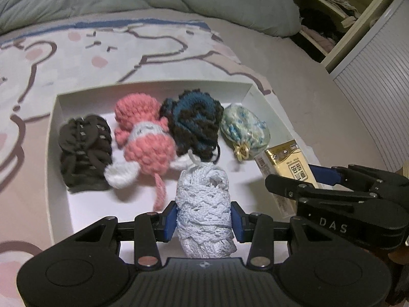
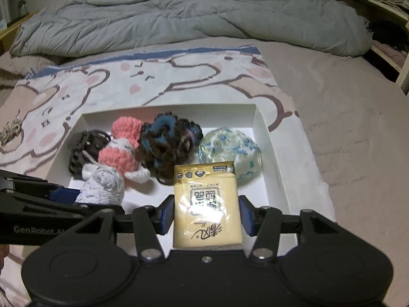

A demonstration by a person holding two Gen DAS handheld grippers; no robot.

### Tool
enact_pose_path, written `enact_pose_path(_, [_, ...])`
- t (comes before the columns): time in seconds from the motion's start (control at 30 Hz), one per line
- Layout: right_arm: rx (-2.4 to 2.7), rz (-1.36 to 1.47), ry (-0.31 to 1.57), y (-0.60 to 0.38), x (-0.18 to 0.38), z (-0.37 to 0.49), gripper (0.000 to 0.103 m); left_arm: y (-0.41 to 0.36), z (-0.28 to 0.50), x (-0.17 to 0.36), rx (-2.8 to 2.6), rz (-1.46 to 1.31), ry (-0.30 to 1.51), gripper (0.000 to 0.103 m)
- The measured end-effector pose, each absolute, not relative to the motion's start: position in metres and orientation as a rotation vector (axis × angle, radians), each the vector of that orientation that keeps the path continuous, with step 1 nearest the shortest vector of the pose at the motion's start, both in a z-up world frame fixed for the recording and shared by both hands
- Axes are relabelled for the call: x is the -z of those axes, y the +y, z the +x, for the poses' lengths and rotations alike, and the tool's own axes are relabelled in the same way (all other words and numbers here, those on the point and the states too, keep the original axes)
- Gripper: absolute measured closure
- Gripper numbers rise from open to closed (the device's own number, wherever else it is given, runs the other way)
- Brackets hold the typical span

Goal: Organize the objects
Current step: 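Carry the white scrunchie and tissue pack in both grippers to the white box, then lower the scrunchie and tissue pack into the box and open both grippers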

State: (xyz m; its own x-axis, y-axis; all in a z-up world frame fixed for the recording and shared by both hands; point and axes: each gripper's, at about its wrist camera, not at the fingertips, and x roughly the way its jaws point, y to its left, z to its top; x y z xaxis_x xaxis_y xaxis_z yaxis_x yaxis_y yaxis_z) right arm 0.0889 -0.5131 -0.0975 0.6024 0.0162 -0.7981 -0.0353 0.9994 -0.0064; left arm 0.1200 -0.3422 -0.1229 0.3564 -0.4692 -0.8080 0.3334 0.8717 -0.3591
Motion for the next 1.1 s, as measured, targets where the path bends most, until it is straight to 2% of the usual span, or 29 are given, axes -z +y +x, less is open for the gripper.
enact_pose_path(0.5, [0.007,-0.081,1.025,-0.526,0.115,0.086,0.05,-0.352,0.115,0.145,0.551,-0.322,1.178,0.059])
enact_pose_path(0.6, [0.017,-0.08,1.041,-0.53,0.117,0.084,0.05,-0.351,0.116,0.147,0.559,-0.364,1.189,0.052])
enact_pose_path(0.67, [0.025,-0.073,1.049,-0.532,0.118,0.083,0.049,-0.352,0.116,0.146,0.564,-0.365,1.187,0.043])
enact_pose_path(0.73, [0.03,-0.069,1.06,-0.532,0.119,0.082,0.047,-0.353,0.116,0.144,0.563,-0.356,1.18,0.038])
enact_pose_path(0.87, [0.044,-0.073,1.058,-0.532,0.117,0.08,0.037,-0.351,0.117,0.141,0.561,-0.356,1.179,0.034])
enact_pose_path(1.1, [0.074,-0.03,1.028,-0.533,0.107,0.076,0.036,-0.343,0.117,0.132,0.551,-0.345,1.169,0.029])
